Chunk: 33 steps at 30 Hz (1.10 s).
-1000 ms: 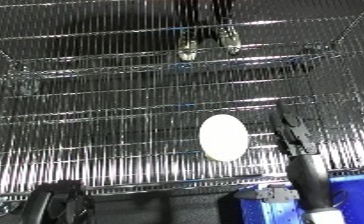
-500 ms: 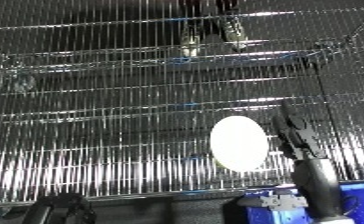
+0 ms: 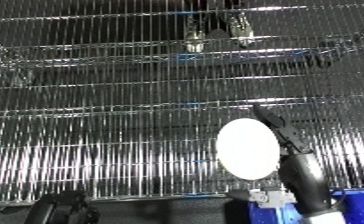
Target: Pick up the object and place it into the box
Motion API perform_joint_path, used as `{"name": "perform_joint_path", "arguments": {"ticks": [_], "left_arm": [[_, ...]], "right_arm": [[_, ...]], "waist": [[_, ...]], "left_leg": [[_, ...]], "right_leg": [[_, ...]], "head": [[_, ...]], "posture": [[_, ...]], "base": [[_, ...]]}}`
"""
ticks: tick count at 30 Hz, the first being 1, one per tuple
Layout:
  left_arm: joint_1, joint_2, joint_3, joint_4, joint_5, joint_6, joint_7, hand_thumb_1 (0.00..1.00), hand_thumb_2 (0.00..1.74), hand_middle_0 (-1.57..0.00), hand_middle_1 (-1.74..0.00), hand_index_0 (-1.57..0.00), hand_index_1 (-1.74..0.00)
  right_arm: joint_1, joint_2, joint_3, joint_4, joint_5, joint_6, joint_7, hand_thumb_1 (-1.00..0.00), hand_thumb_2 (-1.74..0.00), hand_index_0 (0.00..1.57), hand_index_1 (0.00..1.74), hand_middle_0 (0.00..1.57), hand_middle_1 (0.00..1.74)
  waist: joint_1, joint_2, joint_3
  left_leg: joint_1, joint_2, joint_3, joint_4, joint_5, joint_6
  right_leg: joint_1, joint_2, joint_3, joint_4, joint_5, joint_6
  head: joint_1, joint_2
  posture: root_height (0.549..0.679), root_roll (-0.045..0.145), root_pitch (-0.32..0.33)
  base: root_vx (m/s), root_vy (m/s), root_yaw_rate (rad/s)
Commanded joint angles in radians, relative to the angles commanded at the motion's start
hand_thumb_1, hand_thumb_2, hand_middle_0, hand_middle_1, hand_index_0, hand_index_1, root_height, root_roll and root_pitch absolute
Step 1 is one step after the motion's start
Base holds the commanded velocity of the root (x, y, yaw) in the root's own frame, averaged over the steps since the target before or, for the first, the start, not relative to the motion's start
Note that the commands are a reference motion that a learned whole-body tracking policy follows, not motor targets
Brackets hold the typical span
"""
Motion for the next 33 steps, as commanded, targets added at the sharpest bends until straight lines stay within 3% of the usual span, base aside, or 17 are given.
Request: {"name": "perform_joint_path", "arguments": {"ticks": [11, 17, 23, 33], "left_arm": [[-0.001, -0.004, -0.001, 0.009, -0.003, -0.015, -0.007, 1.00, 1.74, -1.57, -1.74, -1.57, -1.74], [0.003, -0.008, 0.005, 0.008, 0.000, -0.016, -0.007, 1.00, 1.74, -1.57, -1.74, -1.57, -1.74], [0.027, -0.006, 0.015, 0.002, 0.011, -0.030, -0.006, 1.00, 1.74, -1.57, -1.74, -1.57, -1.74], [0.087, -0.013, 0.058, -0.009, 0.033, -0.057, -0.014, 1.00, 1.74, -1.57, -1.74, -1.57, -1.74]], "right_arm": [[-0.034, 0.005, 0.012, 0.015, -0.005, 0.010, 0.009, -1.00, -1.74, 1.57, 1.74, 1.57, 1.74], [-0.023, 0.006, 0.004, 0.014, -0.008, 0.012, -0.008, -1.00, -1.74, 1.57, 1.74, 1.57, 1.74], [0.021, 0.009, -0.021, -0.022, -0.031, -0.031, -0.042, -1.00, -1.74, 1.57, 1.74, 1.57, 1.74], [0.162, 0.035, -0.124, -0.165, -0.048, -0.101, -0.082, -1.00, -1.74, 1.57, 1.74, 1.57, 1.74]], "waist": [[0.002, 0.008, 0.000], [-0.001, 0.003, 0.000], [-0.011, -0.005, 0.000], [-0.053, -0.023, 0.000]], "left_leg": [[-0.016, -0.001, -0.002, 0.004, 0.007, -0.0050], [-0.015, 0.003, -0.001, -0.007, 0.010, -0.0044], [0.023, 0.010, -0.001, -0.044, 0.021, -0.0075], [0.157, 0.033, 0.006, -0.163, 0.051, -0.0219]], "right_leg": [[-0.015, -0.0017, -0.001, 0.003, 0.004, -0.0018], [-0.016, 0.0037, -0.001, -0.001, 0.006, -0.0014], [0.011, 0.0073, 0.000, -0.024, 0.018, 0.0055], [0.124, 0.0134, 0.013, -0.122, 0.046, 0.0208]], "head": [[0.019, 0.004], [0.021, 0.011], [0.012, 0.017], [-0.009, 0.006]], "posture": [[0.582, 0.022, 0.268], [0.583, 0.021, 0.274], [0.588, 0.019, 0.265], [0.608, 0.022, 0.227]], "base": [[-0.009, 0.007, 0.004], [-0.015, -0.005, -0.007], [-0.008, -0.008, -0.044], [-0.013, 0.000, -0.117]]}}
